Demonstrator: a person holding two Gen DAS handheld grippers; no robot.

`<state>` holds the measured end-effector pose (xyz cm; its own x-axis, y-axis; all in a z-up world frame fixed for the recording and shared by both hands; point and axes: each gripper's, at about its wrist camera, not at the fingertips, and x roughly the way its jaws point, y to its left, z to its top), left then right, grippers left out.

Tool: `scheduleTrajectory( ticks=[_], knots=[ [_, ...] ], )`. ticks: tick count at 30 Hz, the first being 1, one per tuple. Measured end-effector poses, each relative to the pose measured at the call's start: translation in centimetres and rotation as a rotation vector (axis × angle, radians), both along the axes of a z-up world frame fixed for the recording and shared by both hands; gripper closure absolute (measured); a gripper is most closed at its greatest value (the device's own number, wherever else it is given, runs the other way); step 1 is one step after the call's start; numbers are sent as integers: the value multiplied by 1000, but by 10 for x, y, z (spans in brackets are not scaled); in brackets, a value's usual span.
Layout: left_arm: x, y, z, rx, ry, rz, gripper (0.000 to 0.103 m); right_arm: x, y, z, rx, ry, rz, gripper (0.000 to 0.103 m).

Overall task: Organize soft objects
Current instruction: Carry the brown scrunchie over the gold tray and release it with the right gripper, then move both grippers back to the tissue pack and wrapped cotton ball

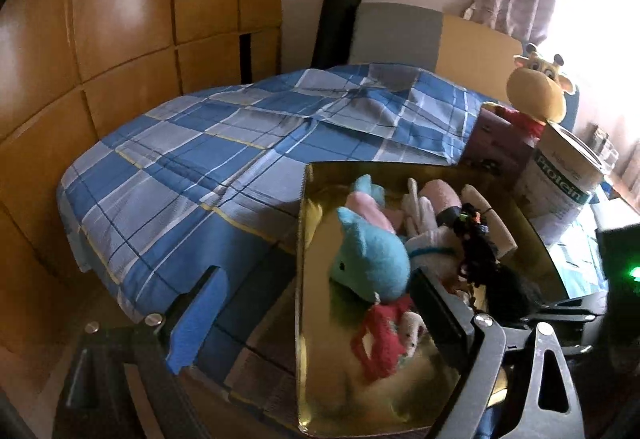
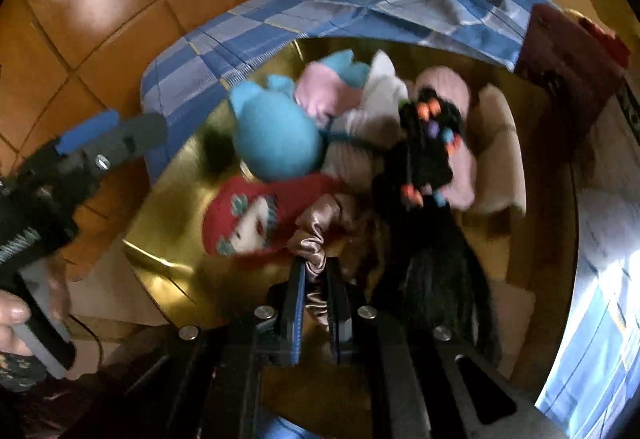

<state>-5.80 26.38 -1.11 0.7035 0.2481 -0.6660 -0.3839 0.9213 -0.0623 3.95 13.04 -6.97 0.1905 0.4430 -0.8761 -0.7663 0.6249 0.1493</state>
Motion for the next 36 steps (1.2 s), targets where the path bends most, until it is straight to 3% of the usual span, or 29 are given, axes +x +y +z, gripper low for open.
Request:
scheduleTrajectory(
  ticks=[5, 10, 15, 24, 36],
  knots=[
    [0, -12, 3, 12, -4, -34, 10, -4, -7, -5, 9, -16, -34, 92],
    [1, -21, 5, 24, -5, -59, 10, -2, -21, 8, 84, -7, -73, 76],
    [4, -32, 8, 35, -3, -88, 10, -1, -41, 26, 158, -28, -132, 68],
    [10, -56, 14, 47, -12, -160, 9, 3, -96, 54, 228, -90, -253, 66],
    [28, -112, 25, 89, -22, -328, 8, 25, -219, 73, 180, -178, -522, 66]
  ],
)
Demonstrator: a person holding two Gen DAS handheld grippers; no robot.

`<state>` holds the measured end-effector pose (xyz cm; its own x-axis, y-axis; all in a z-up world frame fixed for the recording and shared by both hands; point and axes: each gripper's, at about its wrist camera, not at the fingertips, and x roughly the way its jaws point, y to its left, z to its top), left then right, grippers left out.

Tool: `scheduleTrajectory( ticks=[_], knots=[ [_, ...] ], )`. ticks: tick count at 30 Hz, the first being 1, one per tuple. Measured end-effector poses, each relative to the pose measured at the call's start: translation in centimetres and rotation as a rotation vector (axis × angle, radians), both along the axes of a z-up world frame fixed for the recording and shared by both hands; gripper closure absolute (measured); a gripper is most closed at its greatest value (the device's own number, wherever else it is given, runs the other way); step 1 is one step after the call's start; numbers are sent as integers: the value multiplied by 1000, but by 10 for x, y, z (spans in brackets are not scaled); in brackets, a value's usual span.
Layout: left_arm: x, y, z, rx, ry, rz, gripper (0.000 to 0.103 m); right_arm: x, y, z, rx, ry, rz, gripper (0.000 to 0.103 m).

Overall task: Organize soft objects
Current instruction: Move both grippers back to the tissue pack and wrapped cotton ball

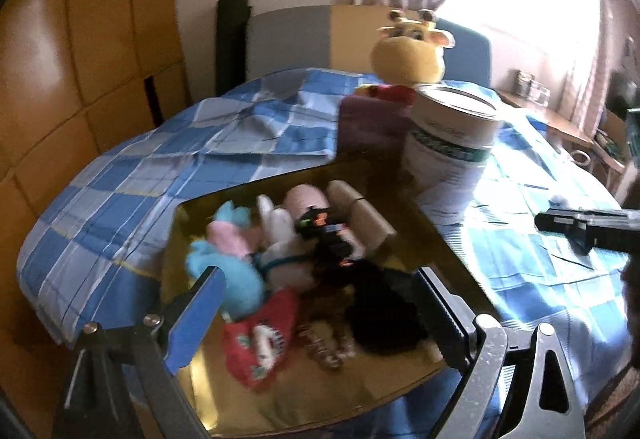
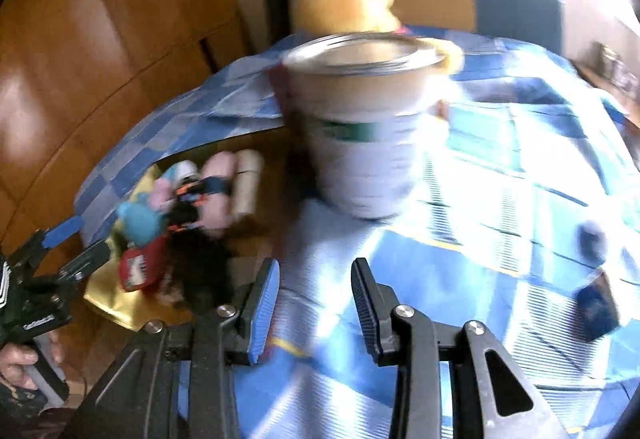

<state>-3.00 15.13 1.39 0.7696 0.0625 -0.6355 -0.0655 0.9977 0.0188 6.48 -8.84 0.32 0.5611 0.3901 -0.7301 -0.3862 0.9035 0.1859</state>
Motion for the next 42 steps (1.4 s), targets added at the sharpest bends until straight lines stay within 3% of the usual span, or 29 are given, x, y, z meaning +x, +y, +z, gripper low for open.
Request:
scheduleTrajectory(
  ticks=[12, 17, 21, 25, 28, 31, 33, 34, 35, 38, 42],
  knots=[
    [18, -57, 7, 46, 4, -142, 8, 16, -173, -2, 3, -4, -476, 66],
    [24, -81, 5, 54, 14, -193, 8, 17, -242, -32, 88, 67, -698, 66],
    [29, -98, 1, 46, 33, -231, 8, 18, -279, -55, 128, 201, -864, 66],
    [32, -112, -4, 32, 55, -277, 8, 9, -299, -60, 196, 226, -951, 56],
    [32, -121, -8, 28, 71, -307, 8, 5, -305, -61, 270, 223, -965, 56],
    [34, -127, -11, 24, 83, -321, 8, 7, -300, -66, 394, 247, -887, 55],
    [35, -131, -13, 21, 94, -329, 8, 14, -288, -69, 511, 283, -755, 54],
    [36, -133, -14, 19, 99, -336, 8, 19, -279, -66, 661, 280, -612, 53],
    [37, -135, -15, 18, 104, -342, 8, 19, -272, -60, 688, 257, -553, 53],
    [39, -141, -18, 12, 120, -360, 8, 12, -266, -42, 585, 162, -580, 53],
    [45, -153, -22, -10, 156, -392, 8, -2, -291, -42, 526, 117, -785, 53]
  ],
)
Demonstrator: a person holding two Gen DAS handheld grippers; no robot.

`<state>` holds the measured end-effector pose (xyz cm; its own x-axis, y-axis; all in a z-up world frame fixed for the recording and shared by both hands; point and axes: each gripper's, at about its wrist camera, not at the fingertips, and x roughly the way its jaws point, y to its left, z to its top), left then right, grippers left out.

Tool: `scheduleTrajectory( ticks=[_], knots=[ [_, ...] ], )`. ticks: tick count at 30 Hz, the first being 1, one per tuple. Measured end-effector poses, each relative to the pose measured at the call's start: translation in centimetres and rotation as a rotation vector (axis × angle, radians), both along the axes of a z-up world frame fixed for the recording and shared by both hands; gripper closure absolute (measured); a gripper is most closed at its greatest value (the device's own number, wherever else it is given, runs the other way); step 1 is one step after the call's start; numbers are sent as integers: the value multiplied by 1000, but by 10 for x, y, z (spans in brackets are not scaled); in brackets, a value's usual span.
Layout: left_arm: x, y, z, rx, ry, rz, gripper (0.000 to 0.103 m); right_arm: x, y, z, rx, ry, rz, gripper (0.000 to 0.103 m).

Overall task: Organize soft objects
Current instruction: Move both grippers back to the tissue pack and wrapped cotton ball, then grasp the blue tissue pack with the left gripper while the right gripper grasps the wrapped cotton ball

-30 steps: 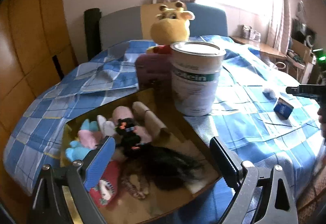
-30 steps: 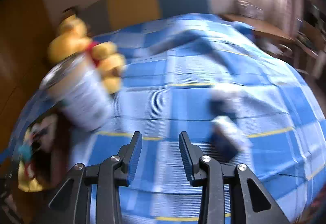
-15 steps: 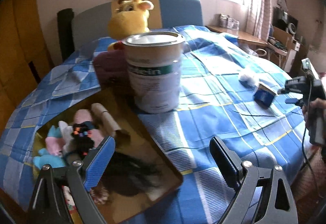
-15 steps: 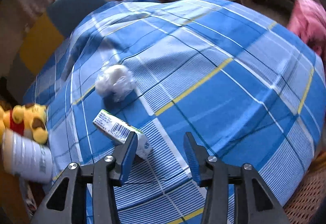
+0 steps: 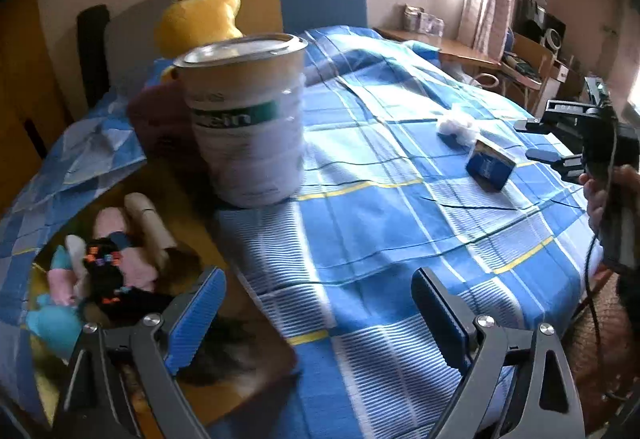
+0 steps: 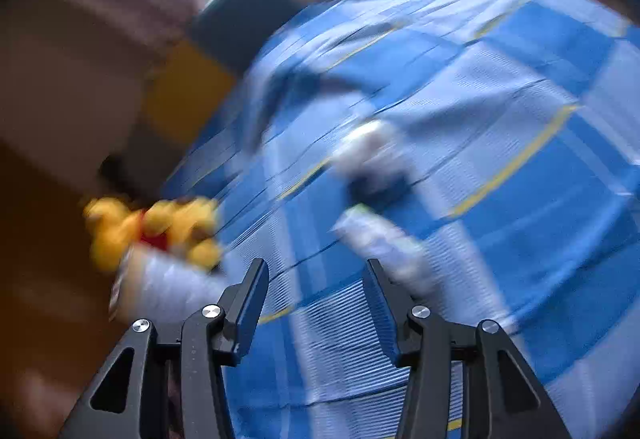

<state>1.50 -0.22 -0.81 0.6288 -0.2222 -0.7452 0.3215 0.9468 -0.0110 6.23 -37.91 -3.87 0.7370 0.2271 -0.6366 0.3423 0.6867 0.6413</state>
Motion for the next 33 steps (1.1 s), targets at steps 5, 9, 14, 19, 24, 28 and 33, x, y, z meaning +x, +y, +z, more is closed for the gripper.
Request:
scheduleTrajectory(
  ticks=[5, 9, 14, 19, 24, 28, 33],
  knots=[
    [15, -28, 0, -34, 44, -59, 8, -19, -36, -9, 69, 24, -195, 53],
    [37, -63, -1, -83, 116, -124, 9, -24, -45, -12, 109, 21, -246, 53],
    [70, -122, -5, -164, 225, -214, 10, -26, -49, -13, 147, 4, -266, 53],
    [96, -178, -9, -210, 296, -244, 9, -30, -55, -14, 199, -27, -270, 53],
    [126, -224, -18, -244, 362, -222, 6, -32, -57, -10, 218, -73, -263, 53],
    [148, -255, -36, -233, 416, -177, 6, -33, -58, -9, 240, -98, -260, 53],
    [166, -277, -59, -224, 490, -129, 23, -35, -58, -5, 237, -129, -258, 52]
  ],
)
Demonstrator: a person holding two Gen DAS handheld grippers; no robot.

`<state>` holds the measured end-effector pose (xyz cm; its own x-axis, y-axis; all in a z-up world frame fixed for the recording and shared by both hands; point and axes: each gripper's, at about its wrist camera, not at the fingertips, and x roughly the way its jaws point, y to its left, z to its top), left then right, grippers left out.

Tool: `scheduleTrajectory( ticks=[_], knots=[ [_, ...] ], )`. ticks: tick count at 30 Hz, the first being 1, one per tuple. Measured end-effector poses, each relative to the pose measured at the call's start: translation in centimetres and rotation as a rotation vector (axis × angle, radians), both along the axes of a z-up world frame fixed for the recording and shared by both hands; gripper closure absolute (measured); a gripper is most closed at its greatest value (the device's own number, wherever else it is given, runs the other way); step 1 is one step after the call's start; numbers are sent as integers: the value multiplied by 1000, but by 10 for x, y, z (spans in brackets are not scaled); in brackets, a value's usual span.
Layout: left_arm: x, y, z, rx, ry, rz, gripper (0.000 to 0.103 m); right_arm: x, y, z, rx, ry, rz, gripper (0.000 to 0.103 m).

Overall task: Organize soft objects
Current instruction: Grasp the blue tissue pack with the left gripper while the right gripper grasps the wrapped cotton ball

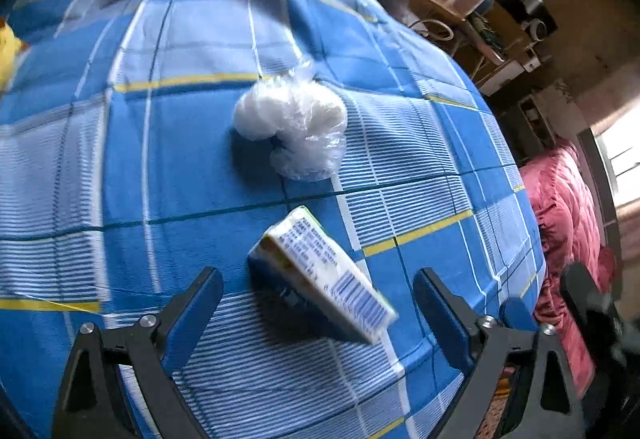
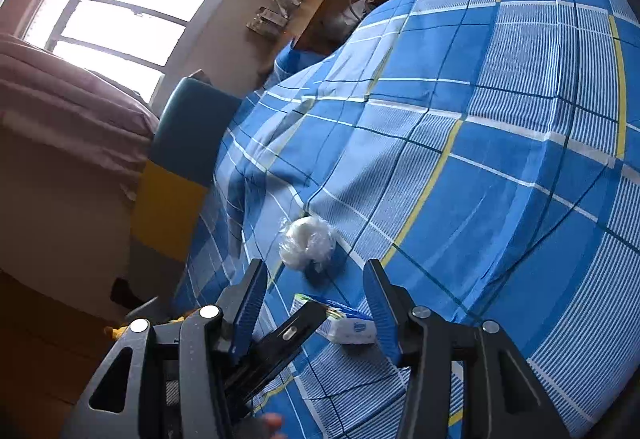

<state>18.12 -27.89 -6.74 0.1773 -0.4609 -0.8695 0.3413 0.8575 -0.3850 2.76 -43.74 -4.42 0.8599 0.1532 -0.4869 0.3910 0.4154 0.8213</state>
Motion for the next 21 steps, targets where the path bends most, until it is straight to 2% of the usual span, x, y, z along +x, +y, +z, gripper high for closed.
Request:
scheduleTrajectory(
  ticks=[1, 3, 5, 8, 13, 17, 21],
  knots=[
    [-1, -2, -2, 5, -2, -18, 38, 2, 1, -2, 8, 6, 10, 52],
    [-7, 2, -2, -25, -19, -69, 60, 3, 1, -4, 20, 5, 23, 52],
    [-16, 12, 5, -42, -56, -102, 69, 3, 2, -4, 12, 9, 21, 52],
    [-27, 33, 15, -50, -104, -128, 71, 4, 4, -2, -2, 9, 26, 52],
    [-57, 86, 26, -19, -179, -160, 73, 11, 11, -5, -29, 52, 65, 52],
    [-87, 141, 28, 41, -246, -143, 73, 22, 23, -9, -74, 119, 131, 52],
    [-111, 185, 14, 111, -278, -107, 73, 35, 45, -4, -167, 170, 220, 52]
  ],
)
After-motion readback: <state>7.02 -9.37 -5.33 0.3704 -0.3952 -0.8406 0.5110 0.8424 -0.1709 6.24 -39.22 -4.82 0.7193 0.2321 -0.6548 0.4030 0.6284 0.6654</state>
